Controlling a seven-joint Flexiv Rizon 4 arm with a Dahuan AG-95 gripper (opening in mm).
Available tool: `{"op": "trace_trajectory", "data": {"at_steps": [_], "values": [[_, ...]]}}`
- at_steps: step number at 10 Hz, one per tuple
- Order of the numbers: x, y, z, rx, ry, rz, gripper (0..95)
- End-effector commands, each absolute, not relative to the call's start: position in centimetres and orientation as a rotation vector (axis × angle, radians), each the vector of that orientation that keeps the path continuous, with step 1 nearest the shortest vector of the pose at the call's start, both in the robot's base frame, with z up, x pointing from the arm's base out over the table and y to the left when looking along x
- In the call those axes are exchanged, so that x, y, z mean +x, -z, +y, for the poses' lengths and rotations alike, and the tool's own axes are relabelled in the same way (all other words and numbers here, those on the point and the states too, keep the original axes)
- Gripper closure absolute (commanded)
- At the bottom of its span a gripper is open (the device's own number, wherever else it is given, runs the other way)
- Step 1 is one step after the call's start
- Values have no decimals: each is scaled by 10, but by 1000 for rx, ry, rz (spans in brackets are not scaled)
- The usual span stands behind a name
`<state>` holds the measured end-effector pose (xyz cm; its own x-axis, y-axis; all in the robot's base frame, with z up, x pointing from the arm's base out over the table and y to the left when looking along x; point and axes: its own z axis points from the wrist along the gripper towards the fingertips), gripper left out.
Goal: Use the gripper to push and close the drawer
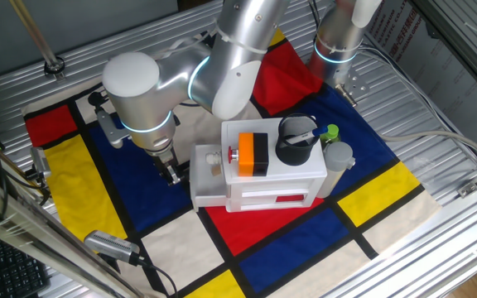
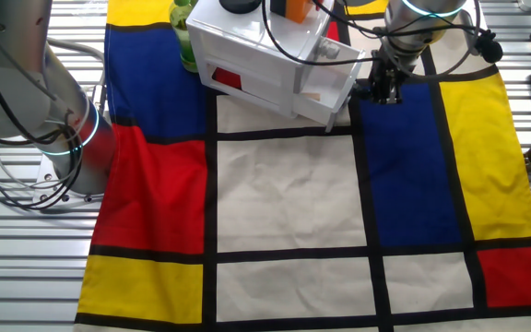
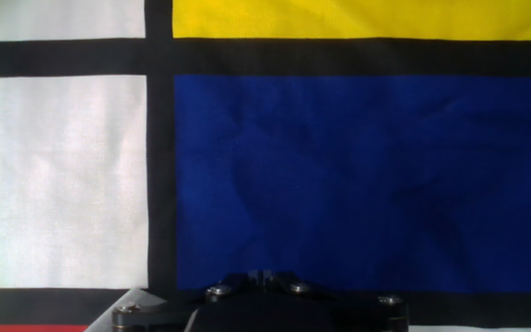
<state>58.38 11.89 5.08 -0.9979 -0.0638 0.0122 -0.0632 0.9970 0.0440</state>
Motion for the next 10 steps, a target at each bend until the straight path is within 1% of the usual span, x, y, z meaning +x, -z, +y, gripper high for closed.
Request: {"op": "trace_trajectory", "data": {"at_steps": [1,10], "values": [[583,-51,119,96,67,-3127,950],[575,-51,125,85,67,-3129,950]]}}
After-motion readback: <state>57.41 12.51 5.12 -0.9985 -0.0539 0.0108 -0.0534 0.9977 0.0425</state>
